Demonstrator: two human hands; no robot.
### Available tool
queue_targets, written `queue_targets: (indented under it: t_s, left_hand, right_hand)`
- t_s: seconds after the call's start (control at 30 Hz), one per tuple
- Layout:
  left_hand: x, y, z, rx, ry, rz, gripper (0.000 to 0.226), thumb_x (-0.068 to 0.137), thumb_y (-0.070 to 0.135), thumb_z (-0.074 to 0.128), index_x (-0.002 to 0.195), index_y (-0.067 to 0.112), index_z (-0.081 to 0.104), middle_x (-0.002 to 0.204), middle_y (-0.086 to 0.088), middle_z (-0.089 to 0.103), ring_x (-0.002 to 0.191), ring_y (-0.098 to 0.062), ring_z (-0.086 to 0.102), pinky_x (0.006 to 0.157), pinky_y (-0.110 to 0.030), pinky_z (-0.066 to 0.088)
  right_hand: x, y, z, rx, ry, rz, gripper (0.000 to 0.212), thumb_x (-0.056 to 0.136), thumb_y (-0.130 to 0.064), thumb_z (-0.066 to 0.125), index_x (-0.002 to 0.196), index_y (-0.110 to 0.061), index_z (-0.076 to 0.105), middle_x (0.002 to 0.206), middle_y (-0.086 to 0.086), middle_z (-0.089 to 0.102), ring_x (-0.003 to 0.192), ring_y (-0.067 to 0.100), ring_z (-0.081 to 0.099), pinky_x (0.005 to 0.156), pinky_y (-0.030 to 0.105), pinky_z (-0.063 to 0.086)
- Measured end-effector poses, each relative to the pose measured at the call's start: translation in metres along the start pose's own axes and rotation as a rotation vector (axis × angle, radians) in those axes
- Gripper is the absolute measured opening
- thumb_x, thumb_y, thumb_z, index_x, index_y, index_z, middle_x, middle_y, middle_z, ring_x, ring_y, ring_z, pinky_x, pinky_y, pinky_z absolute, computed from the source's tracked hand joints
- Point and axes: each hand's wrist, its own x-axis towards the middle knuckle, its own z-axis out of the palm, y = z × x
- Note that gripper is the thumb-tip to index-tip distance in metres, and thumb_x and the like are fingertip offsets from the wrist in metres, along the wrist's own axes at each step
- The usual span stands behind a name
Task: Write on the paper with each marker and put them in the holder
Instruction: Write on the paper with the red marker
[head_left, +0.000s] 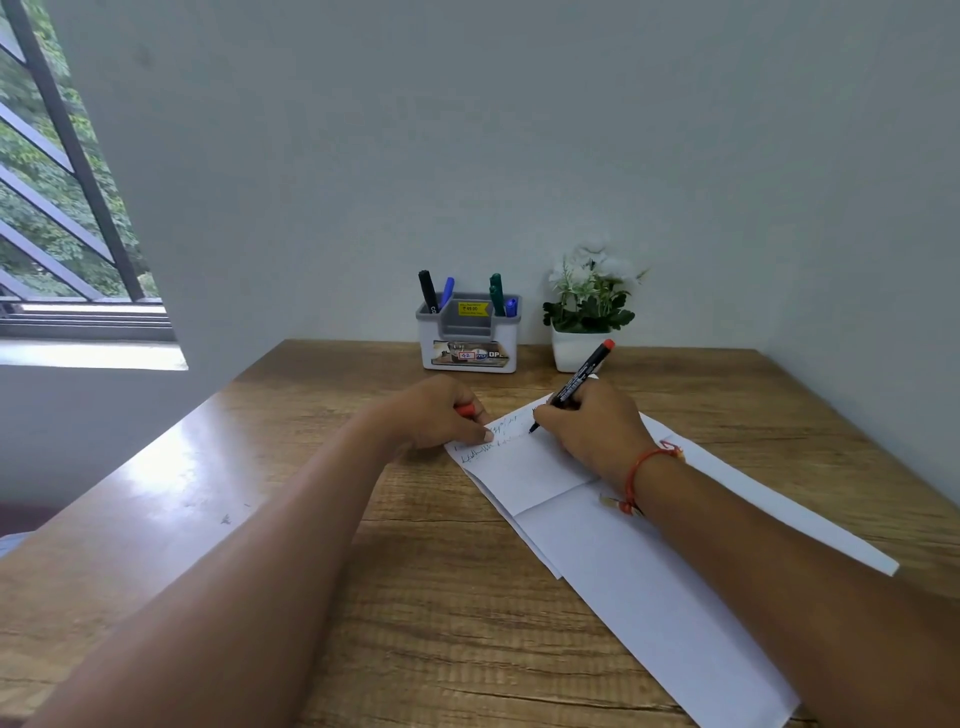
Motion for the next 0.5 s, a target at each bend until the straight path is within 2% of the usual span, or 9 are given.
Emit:
queue_targets:
  t_s: [0.13,0.27,0.5]
  left_hand:
    - [-0.0005,0.0007,-0.0002,-0.012,0.006,0.005,0.021,0.088,0.022,0.072,0.105,0.009,0.072,0.106,0.005,0.070,0.102,-0.017,0.063,0.098,-0.037,0.051]
    - [0.0004,0.0002,0.0002,-0.006,-0.001,-0.006,0.021,0.087,0.024,0.073,0.105,0.012,0.072,0.107,0.002,0.071,0.102,-0.018,0.063,0.099,-0.038,0.051]
    - [0.0007,-0.0008,0.0006,-0.031,-0.005,-0.010,0.020,0.088,0.023,0.072,0.104,0.012,0.071,0.107,0.004,0.071,0.103,-0.017,0.064,0.097,-0.036,0.052]
  right_hand:
    - [-0.0022,-0.0006,-0.0020,0.015,-0.015,-0.008,0.019,0.090,-0.028,0.064,0.093,-0.011,0.072,0.074,0.003,0.067,0.066,0.016,0.061,0.057,0.026,0.042]
    - [-0.0017,-0.0011,-0.0032,-0.001,-0.013,0.002,0.022,0.090,-0.033,0.064,0.090,-0.011,0.070,0.077,0.003,0.065,0.073,0.018,0.059,0.057,0.027,0.039]
    - [-0.0018,-0.0025,-0.0024,-0.008,0.001,0.010,0.021,0.091,-0.028,0.063,0.094,-0.010,0.072,0.083,0.009,0.072,0.073,0.020,0.064,0.060,0.027,0.045]
